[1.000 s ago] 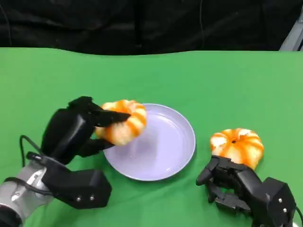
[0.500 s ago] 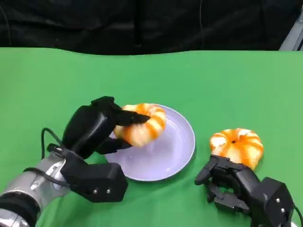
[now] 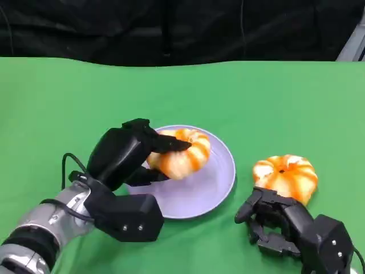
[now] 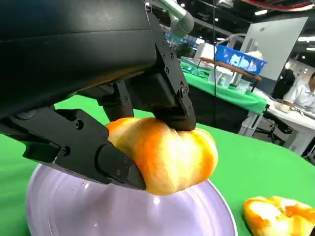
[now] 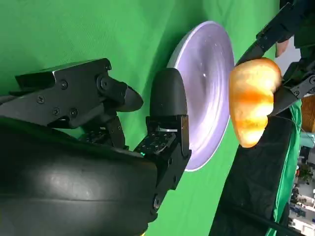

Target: Grasp the bread from the table and place it into the plate.

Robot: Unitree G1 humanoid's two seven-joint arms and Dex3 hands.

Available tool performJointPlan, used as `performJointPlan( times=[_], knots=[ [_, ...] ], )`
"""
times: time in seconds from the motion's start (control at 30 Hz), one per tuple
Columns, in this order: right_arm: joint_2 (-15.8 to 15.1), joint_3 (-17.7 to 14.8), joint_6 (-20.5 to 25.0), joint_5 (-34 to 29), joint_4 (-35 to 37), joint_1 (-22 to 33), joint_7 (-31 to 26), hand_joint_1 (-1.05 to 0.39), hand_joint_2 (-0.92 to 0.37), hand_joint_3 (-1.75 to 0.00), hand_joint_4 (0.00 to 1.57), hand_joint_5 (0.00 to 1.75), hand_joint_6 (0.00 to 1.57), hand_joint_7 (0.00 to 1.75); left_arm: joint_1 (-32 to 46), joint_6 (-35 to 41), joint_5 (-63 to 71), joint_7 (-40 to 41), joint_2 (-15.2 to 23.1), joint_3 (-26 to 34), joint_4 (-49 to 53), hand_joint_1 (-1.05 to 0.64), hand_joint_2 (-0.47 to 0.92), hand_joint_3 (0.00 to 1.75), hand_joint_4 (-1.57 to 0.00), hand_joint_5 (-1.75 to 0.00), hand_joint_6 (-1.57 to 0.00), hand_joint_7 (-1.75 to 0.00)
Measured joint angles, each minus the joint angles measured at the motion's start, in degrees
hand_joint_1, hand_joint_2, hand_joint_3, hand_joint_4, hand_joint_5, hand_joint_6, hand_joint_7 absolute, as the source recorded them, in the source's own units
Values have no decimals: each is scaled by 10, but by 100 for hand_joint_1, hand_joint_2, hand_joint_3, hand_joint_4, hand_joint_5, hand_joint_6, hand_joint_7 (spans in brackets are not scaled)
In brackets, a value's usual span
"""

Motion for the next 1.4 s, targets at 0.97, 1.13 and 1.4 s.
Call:
performJointPlan(
  times=[0.97,1.13,1.4],
  knots=[
    [1,-2,3,4,0,0,5,4,-78,-76,68,173,73,135,-10,4,-6,-62,3,-7,8,-76,92,30,-84,-1,-71,0],
    [3,-3,3,5,-4,3,8,5,-84,-65,68,174,74,131,-24,44,-14,-159,9,-7,15,-93,92,49,-73,0,-59,0],
    [4,-3,9,15,-9,6,13,4,-86,-60,68,174,74,129,-26,68,-17,-208,13,-6,7,-97,92,62,-64,0,-50,0]
  ],
)
